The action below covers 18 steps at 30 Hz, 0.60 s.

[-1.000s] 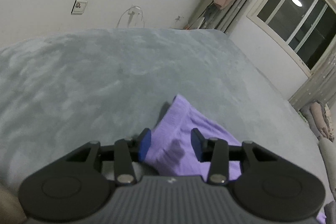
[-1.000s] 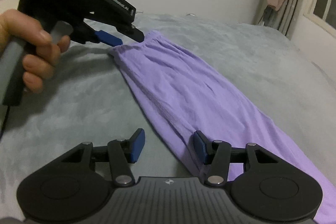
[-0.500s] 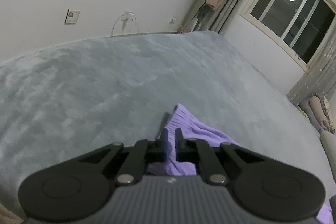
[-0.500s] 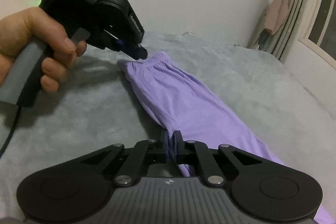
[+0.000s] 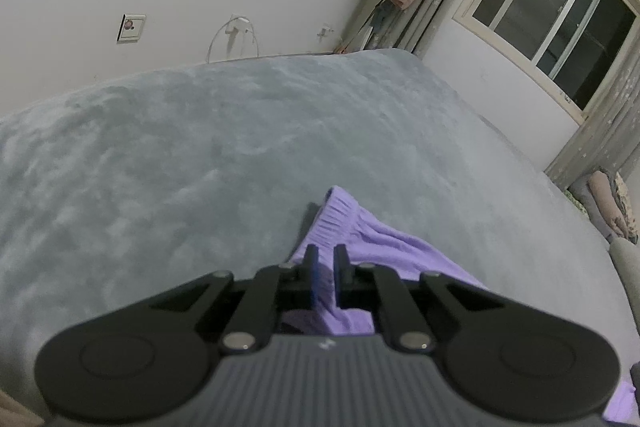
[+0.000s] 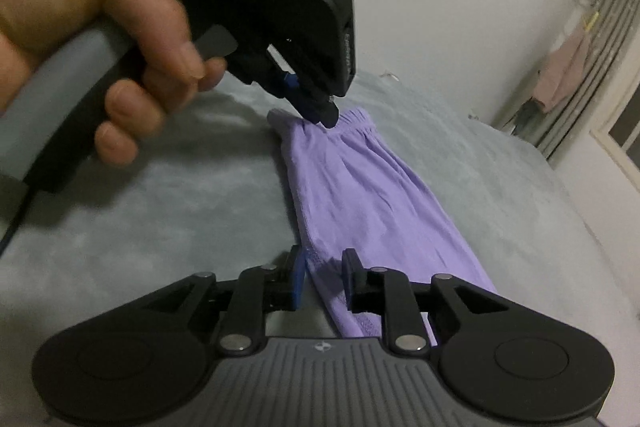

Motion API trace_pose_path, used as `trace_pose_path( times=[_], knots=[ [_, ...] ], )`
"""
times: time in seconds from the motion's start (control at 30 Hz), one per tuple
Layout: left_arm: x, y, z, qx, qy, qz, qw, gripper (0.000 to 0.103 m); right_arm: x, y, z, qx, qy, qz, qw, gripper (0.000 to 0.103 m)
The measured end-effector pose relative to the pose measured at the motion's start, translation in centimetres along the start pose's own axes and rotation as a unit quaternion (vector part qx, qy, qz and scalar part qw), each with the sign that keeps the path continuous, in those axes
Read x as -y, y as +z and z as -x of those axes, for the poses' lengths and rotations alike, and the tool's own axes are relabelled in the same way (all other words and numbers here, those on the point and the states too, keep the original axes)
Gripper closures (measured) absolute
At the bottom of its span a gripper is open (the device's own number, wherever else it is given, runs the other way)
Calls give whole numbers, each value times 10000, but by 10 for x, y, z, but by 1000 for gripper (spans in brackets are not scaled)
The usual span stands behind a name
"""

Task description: Fold clothes

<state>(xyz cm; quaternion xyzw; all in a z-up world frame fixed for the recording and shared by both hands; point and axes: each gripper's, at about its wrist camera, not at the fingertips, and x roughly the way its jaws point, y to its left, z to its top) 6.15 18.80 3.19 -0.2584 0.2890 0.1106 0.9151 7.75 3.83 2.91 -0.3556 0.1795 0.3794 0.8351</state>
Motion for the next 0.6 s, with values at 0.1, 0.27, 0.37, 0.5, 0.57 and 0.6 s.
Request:
trace_pose_path(
  times=[0.1, 0.27, 0.37, 0.5, 0.57, 0.6],
  knots=[
    [3, -3, 2, -18, 46, -59, 10000, 96, 3, 2, -4, -45, 69, -129, 9999, 84],
    [5, -3, 0, 11, 171, -287, 9994, 96, 22, 2, 0, -210, 819, -1289, 9880, 99],
    [3, -3, -5, 24, 323, -386, 9987, 96, 24, -2, 16, -169, 918, -1466, 9848, 98],
    [1, -2, -2, 93, 369, -359, 9986, 95, 47, -20, 60, 33, 480, -1800, 9825, 42],
    [7, -1, 8, 264, 314, -488, 9980, 94, 67, -38, 77, 26, 100, -2098, 9777, 37],
    [11, -1, 13, 347, 274, -570, 9974, 93, 76, -47, 85, 21, -65, -2263, 9740, 37]
  ],
)
